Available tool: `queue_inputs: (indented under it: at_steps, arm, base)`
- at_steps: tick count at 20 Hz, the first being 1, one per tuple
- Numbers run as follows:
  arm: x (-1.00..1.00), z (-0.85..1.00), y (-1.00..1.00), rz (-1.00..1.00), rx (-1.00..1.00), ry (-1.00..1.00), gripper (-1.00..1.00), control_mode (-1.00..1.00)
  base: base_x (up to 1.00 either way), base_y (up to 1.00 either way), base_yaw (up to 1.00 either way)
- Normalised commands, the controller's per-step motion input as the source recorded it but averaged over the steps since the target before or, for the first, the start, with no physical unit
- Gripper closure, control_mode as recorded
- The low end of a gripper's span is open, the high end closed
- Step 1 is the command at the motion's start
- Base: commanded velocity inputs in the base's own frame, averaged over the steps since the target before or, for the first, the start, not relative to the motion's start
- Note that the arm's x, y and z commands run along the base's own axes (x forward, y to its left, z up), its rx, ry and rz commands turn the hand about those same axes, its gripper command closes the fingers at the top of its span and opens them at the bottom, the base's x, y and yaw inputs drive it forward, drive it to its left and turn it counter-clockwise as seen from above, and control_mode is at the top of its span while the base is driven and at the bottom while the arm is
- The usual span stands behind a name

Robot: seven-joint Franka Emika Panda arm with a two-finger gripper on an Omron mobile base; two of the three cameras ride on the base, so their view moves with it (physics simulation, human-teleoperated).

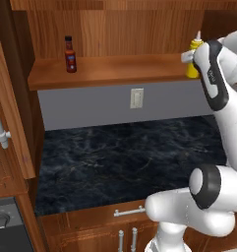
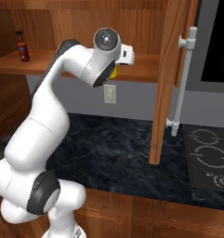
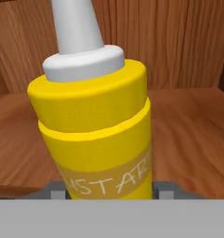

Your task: Take 2 condiments from the cabinet and move them on the counter near the stove.Make sure the condiments are lined up with each other, next to each other.

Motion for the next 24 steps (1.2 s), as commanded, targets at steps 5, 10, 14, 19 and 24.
queue_inputs:
  at_steps: [5,10,14,19,24]
  arm:
    - [-1.00,0.14,0.18,0.27,0.00,0.00,1.00,-1.00]
    - [-0.99,0.00,0.35,0.15,0.00,0.00,1.00,-1.00]
    - [-0.72,-0.06,0.58,0.10,-0.01,0.00,1.00,-1.00]
    - [-0.49,-0.15,0.71,0.02,-0.02,0.00,1.00,-1.00]
    - [-0.48,-0.06,0.39,0.00,0.00,0.00,1.00,-1.00]
  base:
    - [0.00,0.00,0.00]
    - [0.00,0.00,0.00]
    - [0.00,0.00,0.00]
    - [0.00,0.00,0.00]
    - [0.00,0.00,0.00]
